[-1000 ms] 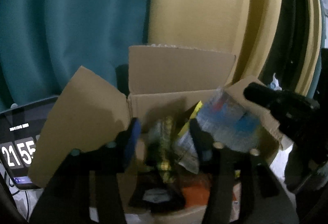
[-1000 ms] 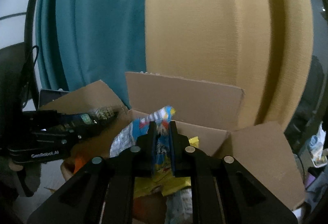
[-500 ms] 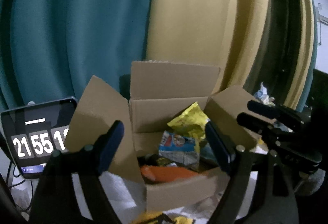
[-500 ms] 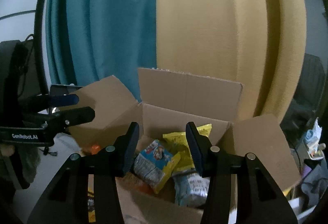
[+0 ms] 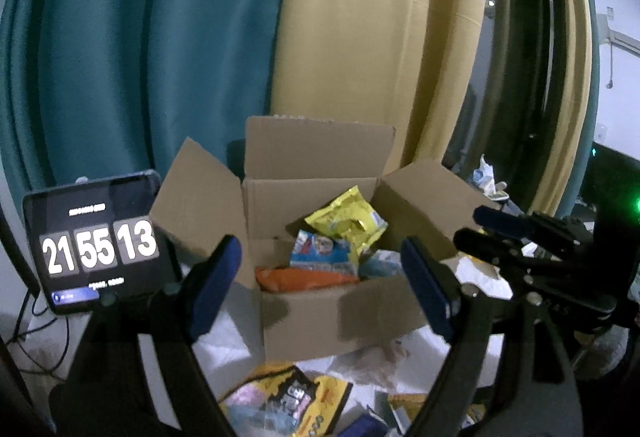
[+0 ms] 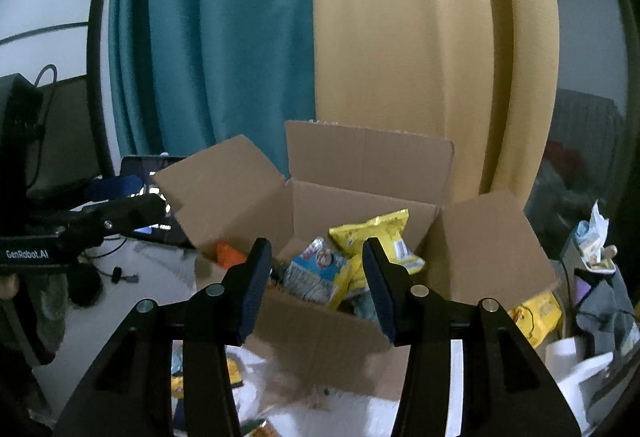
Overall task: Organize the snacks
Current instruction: 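Lower both packets into the box and open both tools, then move both tools back toward the remaining snacks on the table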
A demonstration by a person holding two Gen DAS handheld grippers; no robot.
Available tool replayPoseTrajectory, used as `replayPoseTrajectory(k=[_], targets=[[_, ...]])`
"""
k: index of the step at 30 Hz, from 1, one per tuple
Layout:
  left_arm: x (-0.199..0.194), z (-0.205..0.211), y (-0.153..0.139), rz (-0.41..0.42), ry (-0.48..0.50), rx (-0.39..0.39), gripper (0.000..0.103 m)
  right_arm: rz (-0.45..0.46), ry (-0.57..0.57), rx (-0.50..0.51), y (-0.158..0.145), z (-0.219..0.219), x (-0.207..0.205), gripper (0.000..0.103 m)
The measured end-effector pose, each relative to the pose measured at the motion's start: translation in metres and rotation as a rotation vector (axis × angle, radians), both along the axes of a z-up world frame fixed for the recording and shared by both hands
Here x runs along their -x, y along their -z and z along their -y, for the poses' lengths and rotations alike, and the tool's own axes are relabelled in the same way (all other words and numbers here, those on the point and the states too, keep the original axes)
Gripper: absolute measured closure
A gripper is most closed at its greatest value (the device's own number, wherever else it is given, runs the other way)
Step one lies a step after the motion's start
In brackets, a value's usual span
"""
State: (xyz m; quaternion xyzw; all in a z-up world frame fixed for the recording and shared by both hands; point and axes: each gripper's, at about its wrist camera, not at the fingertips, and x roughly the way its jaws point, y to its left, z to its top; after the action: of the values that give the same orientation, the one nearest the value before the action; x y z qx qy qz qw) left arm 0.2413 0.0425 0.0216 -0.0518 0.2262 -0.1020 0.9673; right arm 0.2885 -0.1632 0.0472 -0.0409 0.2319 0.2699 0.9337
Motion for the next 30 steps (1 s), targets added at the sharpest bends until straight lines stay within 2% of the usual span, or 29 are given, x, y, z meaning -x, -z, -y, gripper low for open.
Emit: replayPoseTrajectory(k=[7,25,30], targets=[[0.028,-0.005,0.011,-0.018,-0.009,0.018,0.020,-0.031,0.003,-0.003,0.006,0.005,0.022,0.053],[0.096,-0.005,0.072,-0.159,-0.031,0.087,0.020,-0.161,0.003,-0.009,0.047,0.023,0.085,0.053],[0.112,-0.006,0.093,-0.209,-0.034,0.107,0.019,-0.208,-0.032,0.005,0.062,0.017,0.102,0.046]])
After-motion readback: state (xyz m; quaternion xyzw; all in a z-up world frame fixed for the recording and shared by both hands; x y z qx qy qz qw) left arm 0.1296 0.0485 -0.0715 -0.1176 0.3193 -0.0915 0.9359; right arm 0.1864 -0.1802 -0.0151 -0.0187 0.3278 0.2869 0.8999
